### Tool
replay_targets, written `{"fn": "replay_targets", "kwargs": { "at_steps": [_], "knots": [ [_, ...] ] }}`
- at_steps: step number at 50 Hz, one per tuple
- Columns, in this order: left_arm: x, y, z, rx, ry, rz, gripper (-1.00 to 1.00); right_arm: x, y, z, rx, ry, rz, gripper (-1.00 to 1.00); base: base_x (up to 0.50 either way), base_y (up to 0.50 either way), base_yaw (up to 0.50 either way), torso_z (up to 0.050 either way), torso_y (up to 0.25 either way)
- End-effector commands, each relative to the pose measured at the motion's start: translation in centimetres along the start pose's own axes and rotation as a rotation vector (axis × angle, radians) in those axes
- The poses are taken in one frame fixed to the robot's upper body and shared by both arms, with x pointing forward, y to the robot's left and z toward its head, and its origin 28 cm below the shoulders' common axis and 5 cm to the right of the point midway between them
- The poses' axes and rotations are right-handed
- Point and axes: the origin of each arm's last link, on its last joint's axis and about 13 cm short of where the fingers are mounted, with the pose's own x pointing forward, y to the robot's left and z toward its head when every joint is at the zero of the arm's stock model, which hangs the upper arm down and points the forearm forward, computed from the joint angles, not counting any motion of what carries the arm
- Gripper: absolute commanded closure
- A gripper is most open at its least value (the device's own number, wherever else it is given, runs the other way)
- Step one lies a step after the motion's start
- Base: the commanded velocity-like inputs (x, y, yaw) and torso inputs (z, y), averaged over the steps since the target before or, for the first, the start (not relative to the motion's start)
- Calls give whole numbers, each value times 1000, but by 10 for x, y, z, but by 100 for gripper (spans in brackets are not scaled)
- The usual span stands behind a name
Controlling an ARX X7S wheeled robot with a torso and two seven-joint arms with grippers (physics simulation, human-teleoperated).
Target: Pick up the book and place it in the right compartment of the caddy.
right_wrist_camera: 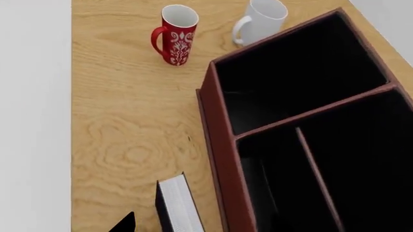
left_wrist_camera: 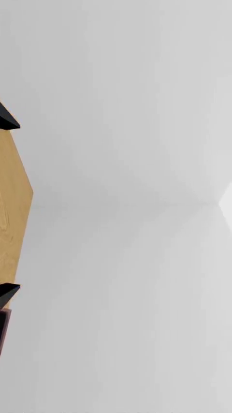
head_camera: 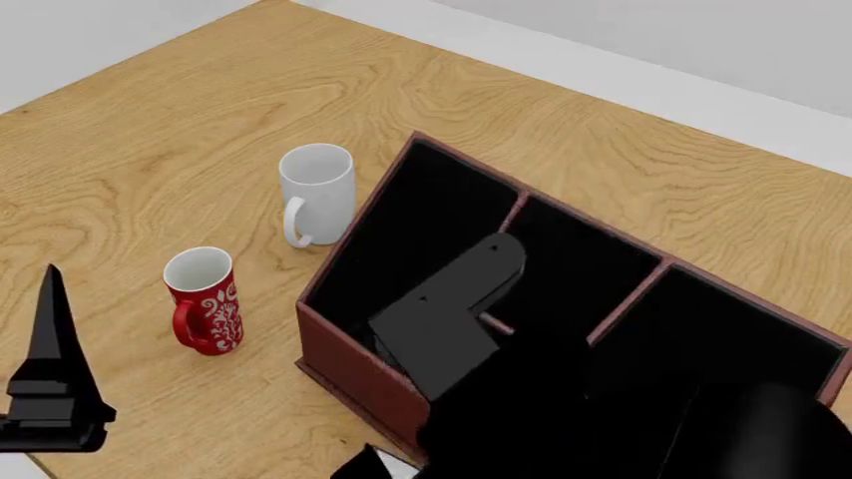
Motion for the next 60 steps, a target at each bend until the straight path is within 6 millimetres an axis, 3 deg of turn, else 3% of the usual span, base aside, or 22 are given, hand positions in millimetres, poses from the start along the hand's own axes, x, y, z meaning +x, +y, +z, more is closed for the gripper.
{"fn": "replay_targets", "kwargs": {
  "at_steps": [1,12,41,60],
  "knots": [
    [0,-1,-1,1,2,-5,-100,16,2,-9,-2,80,35,-100,0,0,0,0,0],
    [-1,-1,0,1,4,-6,-100,36,-5,-2,7,115,61,-100,0,0,0,0,0],
    [-1,-2,0,-5,7,-15,-100,87,-8,-14,24,239,122,-100,0,0,0,0,0],
    [-2,-2,1,-5,3,-21,-100,102,-3,-27,9,337,150,-100,0,0,0,0,0]
  ]
}}
